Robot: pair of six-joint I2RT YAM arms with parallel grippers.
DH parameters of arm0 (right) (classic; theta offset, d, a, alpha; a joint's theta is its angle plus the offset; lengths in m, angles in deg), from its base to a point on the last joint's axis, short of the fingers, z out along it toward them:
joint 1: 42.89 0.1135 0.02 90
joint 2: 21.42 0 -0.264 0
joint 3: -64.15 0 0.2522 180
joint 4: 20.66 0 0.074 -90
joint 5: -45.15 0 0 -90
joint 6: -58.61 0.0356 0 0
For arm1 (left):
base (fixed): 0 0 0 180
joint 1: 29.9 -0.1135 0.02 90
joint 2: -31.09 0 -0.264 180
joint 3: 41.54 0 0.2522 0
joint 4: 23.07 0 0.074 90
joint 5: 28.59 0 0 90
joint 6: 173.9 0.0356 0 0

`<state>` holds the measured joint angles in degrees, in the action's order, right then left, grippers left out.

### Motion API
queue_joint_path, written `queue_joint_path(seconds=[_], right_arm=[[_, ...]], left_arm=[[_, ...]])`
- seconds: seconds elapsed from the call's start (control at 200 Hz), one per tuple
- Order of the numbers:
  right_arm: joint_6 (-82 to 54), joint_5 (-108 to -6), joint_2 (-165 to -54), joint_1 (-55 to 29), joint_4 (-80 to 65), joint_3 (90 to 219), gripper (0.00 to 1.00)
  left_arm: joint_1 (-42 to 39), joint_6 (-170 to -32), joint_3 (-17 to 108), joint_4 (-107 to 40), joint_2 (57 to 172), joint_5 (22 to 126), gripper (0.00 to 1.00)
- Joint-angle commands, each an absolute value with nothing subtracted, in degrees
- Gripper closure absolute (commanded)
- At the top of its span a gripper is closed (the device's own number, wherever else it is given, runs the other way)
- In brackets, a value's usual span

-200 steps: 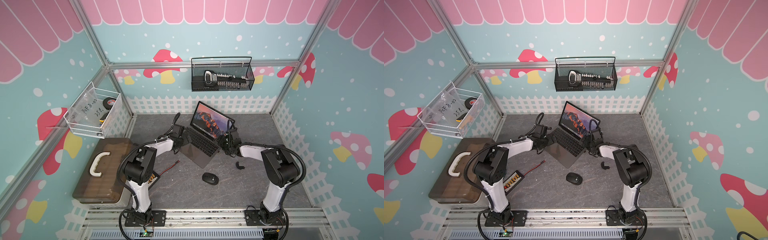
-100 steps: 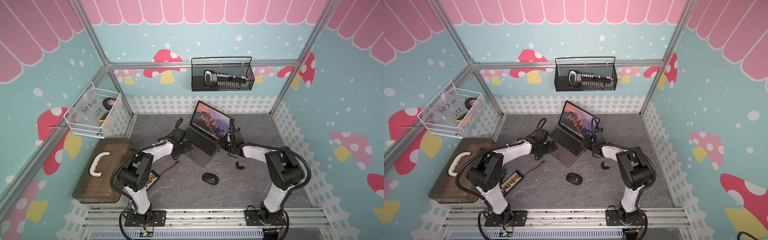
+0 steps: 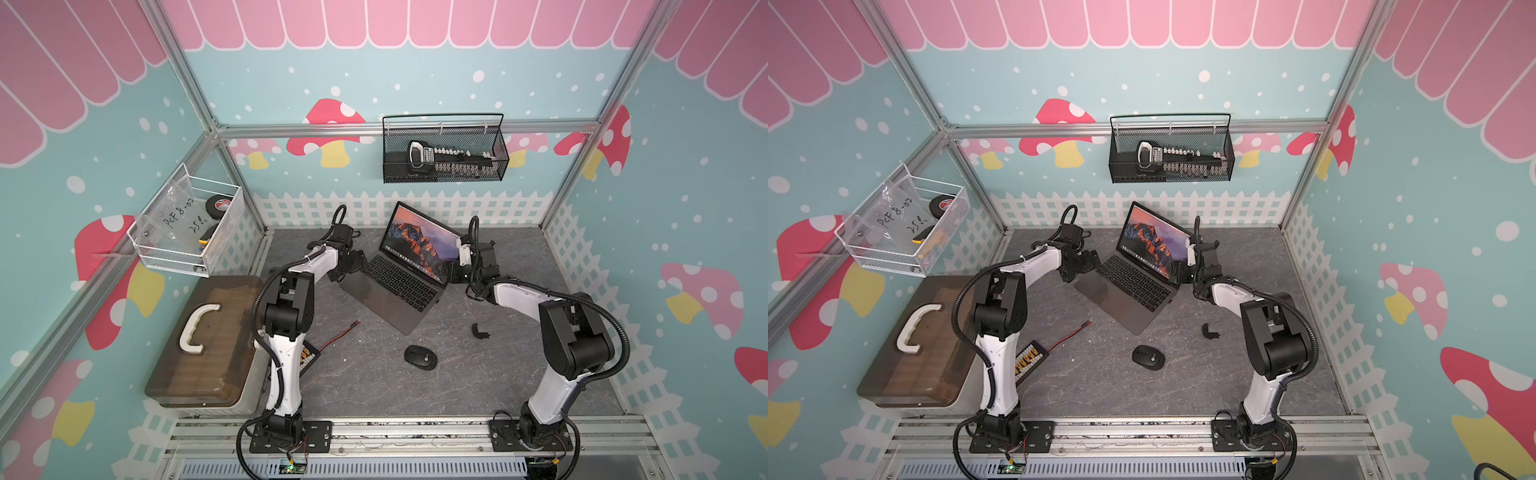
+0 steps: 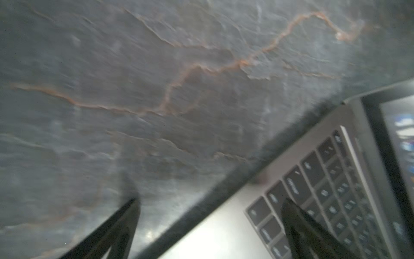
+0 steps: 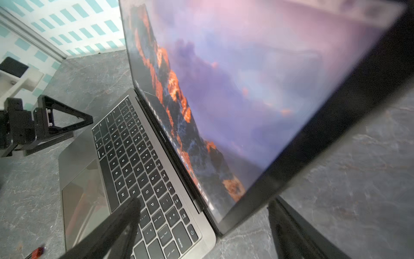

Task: Insert the wireless mouse receiver into the laptop
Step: Adjust the laptop at the center of the board.

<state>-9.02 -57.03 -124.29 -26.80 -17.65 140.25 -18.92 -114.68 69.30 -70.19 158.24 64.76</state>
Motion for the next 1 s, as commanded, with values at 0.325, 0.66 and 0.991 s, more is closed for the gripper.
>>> queue_joint_path(seconds=[0.325,0.66,0.991], right_arm=[[-48.22,-77.77,-129.79,-26.98,-10.34,153.05,0.48],[-68.91,-75.54,-137.65,-28.7,4.88,163.19,0.34],[-49.88,-61.82,-121.64,-32.83,-5.25,147.97,0.01]], left_arm=[[-15.07,-124.31,43.05,-62.39,148.25,75.73,0.01],[-7.31,-130.87,35.34,-59.37,141.74,73.45,0.01],[-2.06,-133.8,34.09,-57.09,140.83,73.85,0.01]])
